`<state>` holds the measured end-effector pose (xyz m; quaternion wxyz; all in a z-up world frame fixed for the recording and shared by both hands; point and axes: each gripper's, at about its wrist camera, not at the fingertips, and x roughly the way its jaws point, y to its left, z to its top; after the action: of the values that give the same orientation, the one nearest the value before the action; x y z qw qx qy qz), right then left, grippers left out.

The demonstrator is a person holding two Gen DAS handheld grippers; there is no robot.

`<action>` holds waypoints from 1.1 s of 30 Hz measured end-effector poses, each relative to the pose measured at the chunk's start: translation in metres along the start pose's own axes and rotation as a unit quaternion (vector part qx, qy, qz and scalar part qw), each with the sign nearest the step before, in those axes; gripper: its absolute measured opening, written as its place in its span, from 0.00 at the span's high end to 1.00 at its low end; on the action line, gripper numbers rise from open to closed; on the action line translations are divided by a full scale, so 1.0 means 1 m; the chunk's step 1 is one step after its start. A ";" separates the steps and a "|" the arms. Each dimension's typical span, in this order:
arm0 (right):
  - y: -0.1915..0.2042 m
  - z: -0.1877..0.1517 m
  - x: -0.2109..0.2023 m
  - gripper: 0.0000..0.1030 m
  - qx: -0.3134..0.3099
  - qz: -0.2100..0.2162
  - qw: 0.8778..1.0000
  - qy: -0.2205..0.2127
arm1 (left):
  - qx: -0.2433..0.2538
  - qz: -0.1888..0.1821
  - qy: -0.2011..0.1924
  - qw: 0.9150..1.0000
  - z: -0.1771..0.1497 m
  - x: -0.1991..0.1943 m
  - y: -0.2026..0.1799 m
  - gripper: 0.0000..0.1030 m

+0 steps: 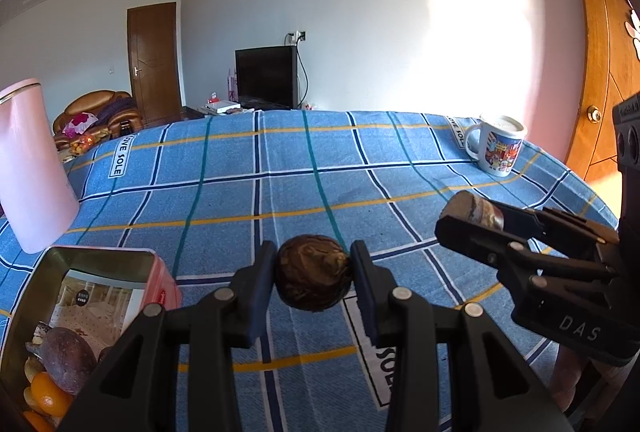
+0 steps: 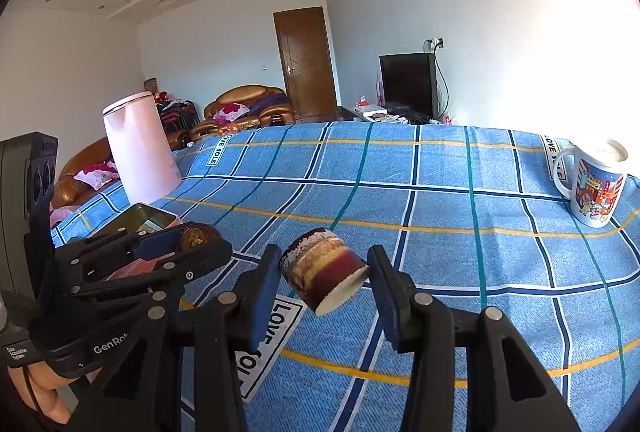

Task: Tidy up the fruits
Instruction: 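Lift and carry the taro piece and dark brown fruit toward the tin box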

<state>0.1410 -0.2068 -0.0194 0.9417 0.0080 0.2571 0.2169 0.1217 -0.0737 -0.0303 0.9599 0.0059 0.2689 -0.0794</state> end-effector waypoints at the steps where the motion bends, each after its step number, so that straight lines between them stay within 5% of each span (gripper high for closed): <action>1: 0.001 0.000 -0.001 0.55 -0.001 -0.001 1.000 -0.002 | 0.002 0.001 -0.003 1.000 0.000 -0.001 -0.001 0.62; 33: 0.008 -0.001 -0.022 0.55 -0.022 -0.002 0.998 -0.060 | 0.015 0.022 -0.075 0.997 -0.004 -0.029 -0.005 0.62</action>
<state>0.1198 -0.2090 -0.0089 0.9560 -0.0004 0.1948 0.2196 0.0943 -0.0741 -0.0184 0.9786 0.0207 0.1951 -0.0623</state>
